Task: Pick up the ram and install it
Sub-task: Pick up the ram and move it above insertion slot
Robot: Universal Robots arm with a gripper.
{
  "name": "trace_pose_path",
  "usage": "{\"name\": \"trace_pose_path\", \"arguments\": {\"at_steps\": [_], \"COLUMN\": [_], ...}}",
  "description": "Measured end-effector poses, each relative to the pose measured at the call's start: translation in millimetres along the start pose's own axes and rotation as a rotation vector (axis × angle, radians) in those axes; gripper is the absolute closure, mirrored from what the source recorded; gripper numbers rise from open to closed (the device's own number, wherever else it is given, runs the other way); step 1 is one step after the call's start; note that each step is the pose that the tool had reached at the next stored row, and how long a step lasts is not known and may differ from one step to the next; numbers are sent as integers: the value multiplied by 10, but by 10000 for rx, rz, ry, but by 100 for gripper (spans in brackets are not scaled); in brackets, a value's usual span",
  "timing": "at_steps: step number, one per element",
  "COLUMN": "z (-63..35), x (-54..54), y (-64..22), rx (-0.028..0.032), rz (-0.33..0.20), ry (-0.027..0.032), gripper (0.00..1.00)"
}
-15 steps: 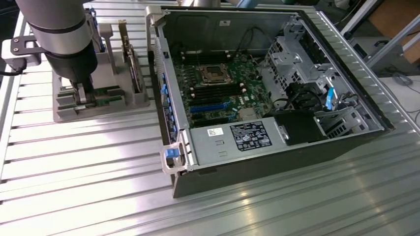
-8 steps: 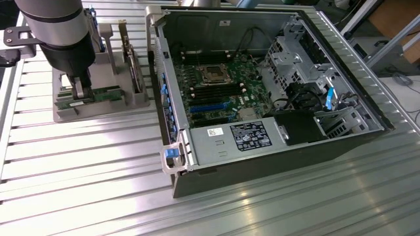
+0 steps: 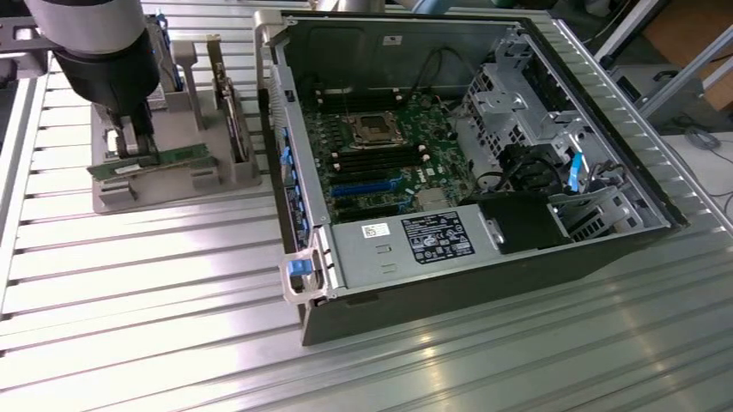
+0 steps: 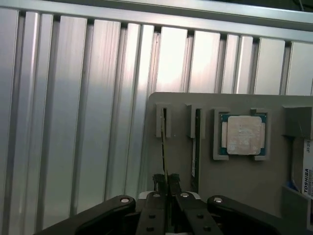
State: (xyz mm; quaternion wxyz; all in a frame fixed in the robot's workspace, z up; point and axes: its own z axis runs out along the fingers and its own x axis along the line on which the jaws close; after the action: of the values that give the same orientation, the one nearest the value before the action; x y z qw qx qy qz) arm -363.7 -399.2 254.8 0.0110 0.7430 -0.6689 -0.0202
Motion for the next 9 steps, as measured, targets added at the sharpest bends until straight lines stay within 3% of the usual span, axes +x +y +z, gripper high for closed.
{"name": "trace_pose_path", "arguments": {"at_steps": [9], "z": [-425], "x": [-7], "y": [18], "rx": [-1], "rz": [0], "ry": [0], "gripper": [86]}}
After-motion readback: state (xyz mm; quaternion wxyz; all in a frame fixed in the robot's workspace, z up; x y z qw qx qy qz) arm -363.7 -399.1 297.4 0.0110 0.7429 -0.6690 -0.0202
